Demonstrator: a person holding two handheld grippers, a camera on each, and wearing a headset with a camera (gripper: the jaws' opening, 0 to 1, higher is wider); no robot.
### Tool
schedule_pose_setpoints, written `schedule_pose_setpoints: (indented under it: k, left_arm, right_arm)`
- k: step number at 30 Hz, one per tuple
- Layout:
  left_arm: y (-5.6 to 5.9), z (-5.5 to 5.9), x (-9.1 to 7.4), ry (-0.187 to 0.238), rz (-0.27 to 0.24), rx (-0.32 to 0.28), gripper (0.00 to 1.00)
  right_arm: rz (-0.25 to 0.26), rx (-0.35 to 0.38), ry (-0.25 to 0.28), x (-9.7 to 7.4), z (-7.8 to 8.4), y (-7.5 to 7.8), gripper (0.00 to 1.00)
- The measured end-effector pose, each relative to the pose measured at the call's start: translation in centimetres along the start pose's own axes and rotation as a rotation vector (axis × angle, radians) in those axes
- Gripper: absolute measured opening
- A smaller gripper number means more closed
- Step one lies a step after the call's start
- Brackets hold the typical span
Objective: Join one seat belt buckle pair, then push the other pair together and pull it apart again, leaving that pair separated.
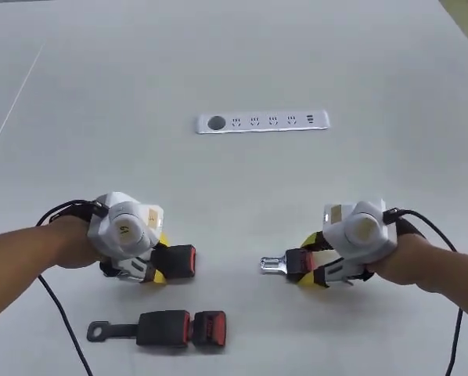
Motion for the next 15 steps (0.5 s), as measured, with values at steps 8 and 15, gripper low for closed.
schedule_pose_setpoints:
  k: [8,15]
  left_arm:
    - [0.16,-0.21,-0.16,-0.003,-0.001,-0.008,0.34]
    - [0.49,-0.69,-0.86,0.06,-0.028,-0.183,0.43]
  right_arm:
    - [0.001,0.036,-0.01,-0.19,0.41,0.11,0.36]
    - [0.127,-0.022,0.007,-0.77,-0.17,0.02,0.46]
Point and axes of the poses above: the centre of the closed fingertips' face, and the gripper's own axes: x roughly forward along the fingers, y roughly to its right, z roughly out of its underside, the point moved 1 cm from there along -x, roughly backward along the fingers, and after that the axes turned 9 degrees about -y, right-handed, at the moved point
